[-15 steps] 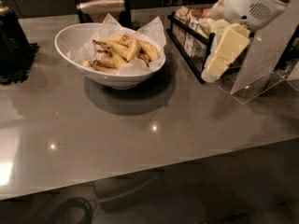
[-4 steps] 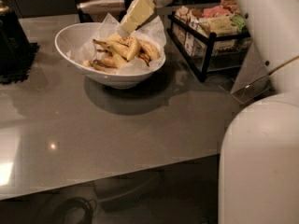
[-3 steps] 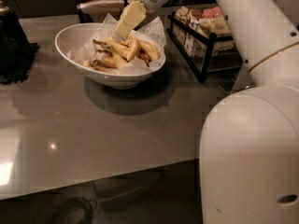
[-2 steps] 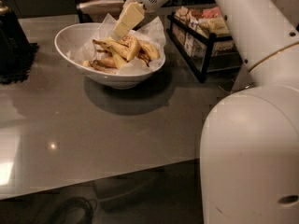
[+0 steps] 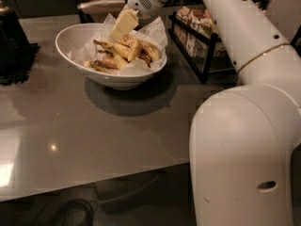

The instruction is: Pick banana from white bowl

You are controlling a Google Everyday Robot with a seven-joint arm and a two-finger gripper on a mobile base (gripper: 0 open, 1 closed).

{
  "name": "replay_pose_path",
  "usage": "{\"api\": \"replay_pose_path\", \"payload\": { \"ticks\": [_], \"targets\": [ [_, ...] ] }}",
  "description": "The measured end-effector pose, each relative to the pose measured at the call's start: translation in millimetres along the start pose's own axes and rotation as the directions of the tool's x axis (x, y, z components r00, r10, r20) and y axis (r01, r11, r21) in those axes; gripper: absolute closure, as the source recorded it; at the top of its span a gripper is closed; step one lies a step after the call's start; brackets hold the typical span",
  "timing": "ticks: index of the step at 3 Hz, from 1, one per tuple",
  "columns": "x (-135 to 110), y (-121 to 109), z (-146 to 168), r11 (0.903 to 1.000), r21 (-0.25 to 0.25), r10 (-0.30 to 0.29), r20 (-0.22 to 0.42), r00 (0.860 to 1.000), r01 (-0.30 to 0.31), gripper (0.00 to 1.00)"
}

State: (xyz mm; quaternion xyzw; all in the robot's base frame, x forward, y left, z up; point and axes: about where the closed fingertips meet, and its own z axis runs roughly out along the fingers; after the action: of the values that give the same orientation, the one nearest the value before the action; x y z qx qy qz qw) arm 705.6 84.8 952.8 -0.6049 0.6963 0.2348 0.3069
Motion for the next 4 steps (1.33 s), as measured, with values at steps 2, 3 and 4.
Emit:
{"api": "replay_pose_path", "payload": {
  "ticks": [2, 3, 4],
  "targets": [
    [24.7, -16.6, 23.3, 0.9966, -0.021, 0.079, -0.034, 0.996, -0.08, 0.27],
    [35.6, -22.5, 28.6, 0.9943, -0.021, 0.104, -0.059, 0.993, -0.105, 0.26],
    [42.2, -24.8, 33.1, 0.9927, -0.027, 0.115, -0.077, 0.99, -0.118, 0.33]
  ]
}}
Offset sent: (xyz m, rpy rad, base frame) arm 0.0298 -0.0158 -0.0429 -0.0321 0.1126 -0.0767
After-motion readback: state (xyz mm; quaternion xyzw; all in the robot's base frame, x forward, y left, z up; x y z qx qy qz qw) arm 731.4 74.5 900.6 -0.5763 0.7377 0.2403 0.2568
